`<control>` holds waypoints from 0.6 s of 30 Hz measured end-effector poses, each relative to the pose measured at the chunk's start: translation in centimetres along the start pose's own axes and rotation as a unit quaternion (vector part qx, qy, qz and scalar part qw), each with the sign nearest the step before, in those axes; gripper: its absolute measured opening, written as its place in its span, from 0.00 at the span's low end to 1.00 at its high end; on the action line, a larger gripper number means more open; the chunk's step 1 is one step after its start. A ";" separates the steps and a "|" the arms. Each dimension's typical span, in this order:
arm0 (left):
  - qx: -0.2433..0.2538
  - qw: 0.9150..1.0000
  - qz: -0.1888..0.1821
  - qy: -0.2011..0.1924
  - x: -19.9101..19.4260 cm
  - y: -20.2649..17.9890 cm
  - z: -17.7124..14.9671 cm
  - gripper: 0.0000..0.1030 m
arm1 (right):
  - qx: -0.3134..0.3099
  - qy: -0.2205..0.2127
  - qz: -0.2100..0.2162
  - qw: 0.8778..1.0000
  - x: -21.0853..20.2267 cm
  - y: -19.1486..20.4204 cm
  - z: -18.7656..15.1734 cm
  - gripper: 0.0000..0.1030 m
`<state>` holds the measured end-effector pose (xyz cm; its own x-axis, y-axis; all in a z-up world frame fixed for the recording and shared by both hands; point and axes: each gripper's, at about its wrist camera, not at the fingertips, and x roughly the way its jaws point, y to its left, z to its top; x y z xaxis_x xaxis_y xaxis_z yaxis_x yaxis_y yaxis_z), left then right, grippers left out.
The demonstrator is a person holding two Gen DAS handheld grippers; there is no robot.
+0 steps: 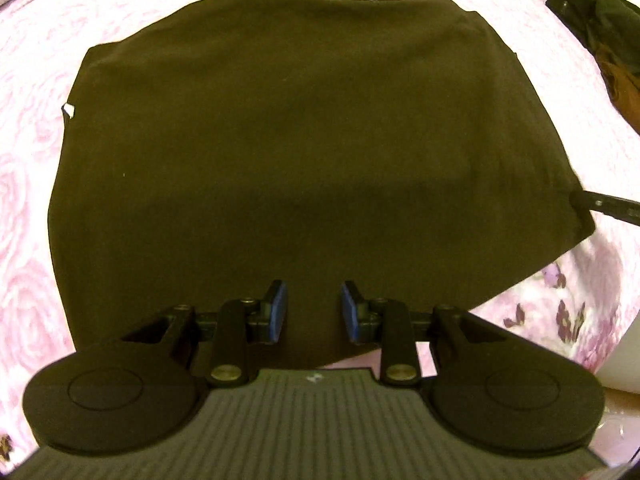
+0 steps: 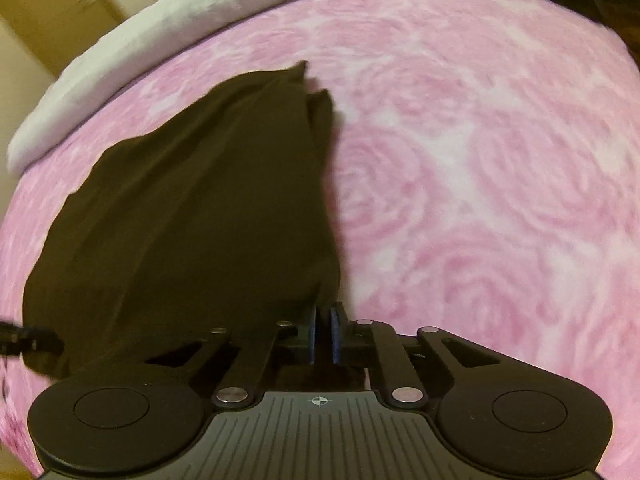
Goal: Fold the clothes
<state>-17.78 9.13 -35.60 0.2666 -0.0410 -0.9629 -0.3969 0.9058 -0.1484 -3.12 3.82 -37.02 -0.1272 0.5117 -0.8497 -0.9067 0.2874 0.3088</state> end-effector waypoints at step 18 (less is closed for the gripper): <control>-0.011 0.999 0.027 -0.016 -1.0 1.6 -0.7 0.25 | 0.016 -0.023 -0.124 0.992 -3.2 0.7 0.7 0.04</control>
<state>-19.31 10.30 -35.01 0.2722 0.0211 -0.9620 -0.4312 0.8964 -0.1023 -3.08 2.99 -33.79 0.1173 0.4581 -0.8811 -0.8944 0.4344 0.1068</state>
